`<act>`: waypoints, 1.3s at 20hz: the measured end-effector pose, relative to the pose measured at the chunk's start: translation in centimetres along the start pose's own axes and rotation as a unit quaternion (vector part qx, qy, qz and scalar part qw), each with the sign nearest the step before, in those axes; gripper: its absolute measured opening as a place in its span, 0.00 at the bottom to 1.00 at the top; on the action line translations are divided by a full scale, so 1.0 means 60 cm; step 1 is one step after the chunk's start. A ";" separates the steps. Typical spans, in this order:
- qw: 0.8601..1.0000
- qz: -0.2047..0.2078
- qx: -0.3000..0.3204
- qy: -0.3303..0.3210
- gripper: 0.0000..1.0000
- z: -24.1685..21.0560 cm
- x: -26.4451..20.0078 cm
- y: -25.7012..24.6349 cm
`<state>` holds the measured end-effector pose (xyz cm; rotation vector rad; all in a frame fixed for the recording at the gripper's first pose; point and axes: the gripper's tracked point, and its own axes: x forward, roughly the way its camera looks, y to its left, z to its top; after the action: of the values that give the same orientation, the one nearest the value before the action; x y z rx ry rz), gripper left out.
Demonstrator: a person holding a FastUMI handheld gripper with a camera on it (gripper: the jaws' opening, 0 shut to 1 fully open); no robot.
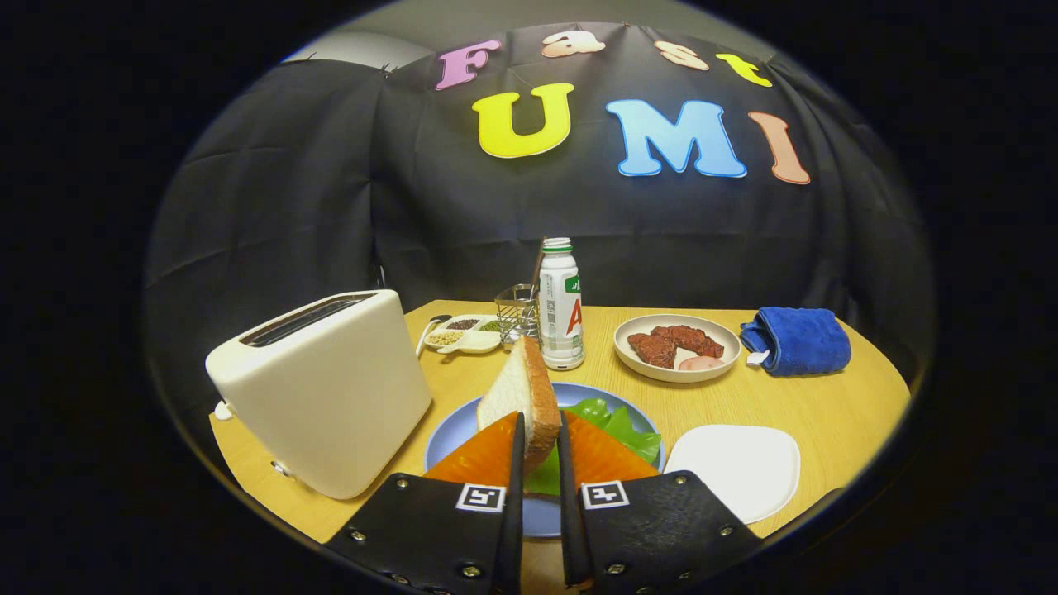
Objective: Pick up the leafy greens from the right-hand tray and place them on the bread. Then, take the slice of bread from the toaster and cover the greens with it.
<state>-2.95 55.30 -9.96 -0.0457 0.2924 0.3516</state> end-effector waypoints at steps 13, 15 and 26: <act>0.999 -0.034 -0.023 0.001 0.36 -0.008 -0.003 -0.046; 0.999 -0.036 -0.025 -0.007 0.43 -0.005 -0.006 -0.052; 0.991 -0.100 -0.029 -0.089 0.43 0.062 -0.099 -0.241</act>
<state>-2.28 40.10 -4.76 -0.0992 0.0984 0.1629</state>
